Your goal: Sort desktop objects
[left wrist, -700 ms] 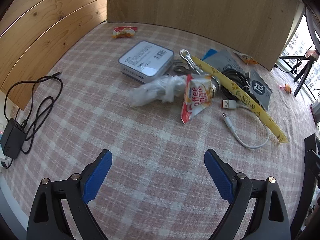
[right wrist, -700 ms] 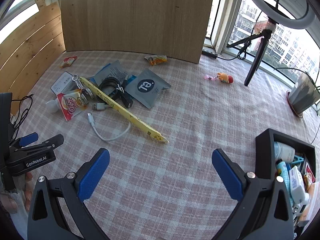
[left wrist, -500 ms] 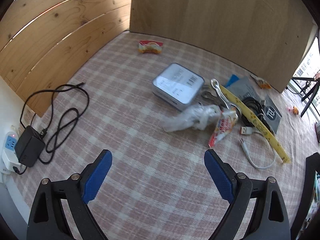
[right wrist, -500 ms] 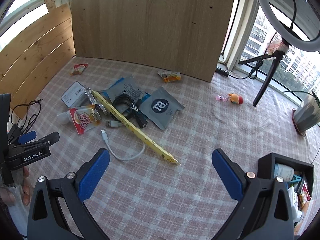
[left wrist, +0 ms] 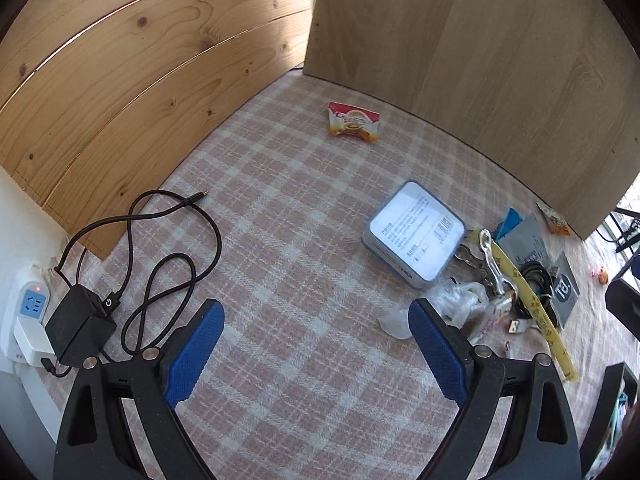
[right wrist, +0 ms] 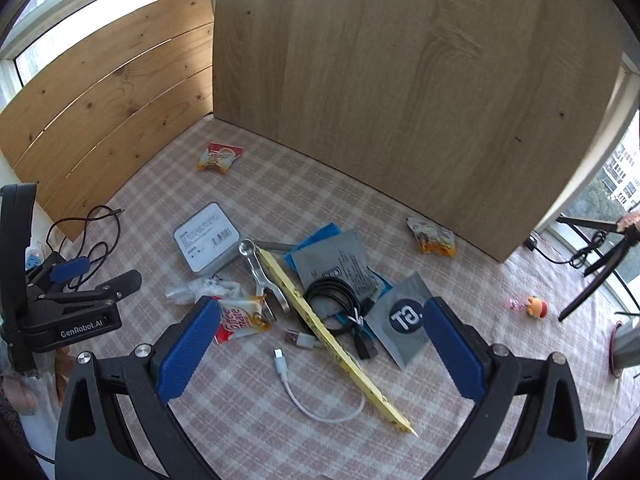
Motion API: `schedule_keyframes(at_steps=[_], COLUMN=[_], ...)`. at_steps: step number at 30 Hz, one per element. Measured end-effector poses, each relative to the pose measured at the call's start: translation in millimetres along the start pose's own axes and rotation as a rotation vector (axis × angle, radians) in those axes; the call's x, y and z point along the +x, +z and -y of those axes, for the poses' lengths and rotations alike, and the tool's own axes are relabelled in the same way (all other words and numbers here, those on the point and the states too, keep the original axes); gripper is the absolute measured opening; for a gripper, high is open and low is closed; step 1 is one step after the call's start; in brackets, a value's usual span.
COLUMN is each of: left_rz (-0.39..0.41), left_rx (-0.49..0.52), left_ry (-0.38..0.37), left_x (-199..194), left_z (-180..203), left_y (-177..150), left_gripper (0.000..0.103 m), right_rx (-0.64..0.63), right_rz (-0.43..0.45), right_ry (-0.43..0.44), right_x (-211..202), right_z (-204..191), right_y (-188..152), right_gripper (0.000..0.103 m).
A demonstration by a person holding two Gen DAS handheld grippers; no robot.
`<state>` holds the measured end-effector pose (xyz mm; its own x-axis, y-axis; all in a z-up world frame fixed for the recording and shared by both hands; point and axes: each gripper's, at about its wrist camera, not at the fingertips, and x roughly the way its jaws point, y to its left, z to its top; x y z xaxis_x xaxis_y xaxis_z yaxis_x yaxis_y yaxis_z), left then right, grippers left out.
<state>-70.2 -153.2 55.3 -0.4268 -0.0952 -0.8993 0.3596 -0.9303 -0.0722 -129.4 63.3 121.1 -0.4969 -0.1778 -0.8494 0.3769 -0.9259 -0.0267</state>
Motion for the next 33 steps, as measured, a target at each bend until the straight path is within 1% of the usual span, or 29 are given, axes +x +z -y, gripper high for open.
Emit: schedule_keyframes(at_steps=[1, 4, 6, 8, 10, 13, 17, 21, 26, 29, 33], left_rz=[-0.002, -0.004, -0.012, -0.012, -0.02, -0.04, -0.071, -0.082, -0.075, -0.08, -0.089], left_rx=[-0.022, -0.055, -0.046, -0.043, -0.044, -0.061, -0.063, -0.05, -0.062, -0.086, -0.088], left_ry=[0.005, 0.004, 0.001, 0.006, 0.001, -0.022, -0.049, -0.078, -0.108, -0.148, -0.201], left_x=[3, 11, 15, 18, 22, 32, 45, 52, 55, 59, 62], left_z=[-2, -3, 0, 3, 7, 9, 17, 27, 30, 30, 32], left_y=[3, 11, 14, 16, 17, 19, 18, 18, 24, 25, 24], left_gripper=[0.093, 0.091, 0.089, 0.087, 0.085, 0.085, 0.079, 0.079, 0.079, 0.079, 0.079], right_rx=[-0.005, -0.02, -0.028, -0.03, -0.03, -0.045, -0.075, -0.075, -0.054, -0.025, 0.019], right_rz=[-0.012, -0.046, -0.061, -0.08, -0.113, -0.143, -0.18, -0.216, -0.271, -0.304, -0.332], right_ry=[0.013, 0.066, 0.103, 0.137, 0.17, 0.199, 0.224, 0.248, 0.287, 0.317, 0.382], right_x=[6, 24, 37, 49, 64, 82, 100, 116, 137, 150, 158], right_z=[-2, -7, -9, -12, -16, -24, -36, -42, -45, -47, -48], right_y=[7, 24, 35, 44, 51, 59, 63, 65, 67, 68, 66], right_gripper=[0.09, 0.078, 0.078, 0.073, 0.061, 0.06, 0.056, 0.055, 0.055, 0.055, 0.05])
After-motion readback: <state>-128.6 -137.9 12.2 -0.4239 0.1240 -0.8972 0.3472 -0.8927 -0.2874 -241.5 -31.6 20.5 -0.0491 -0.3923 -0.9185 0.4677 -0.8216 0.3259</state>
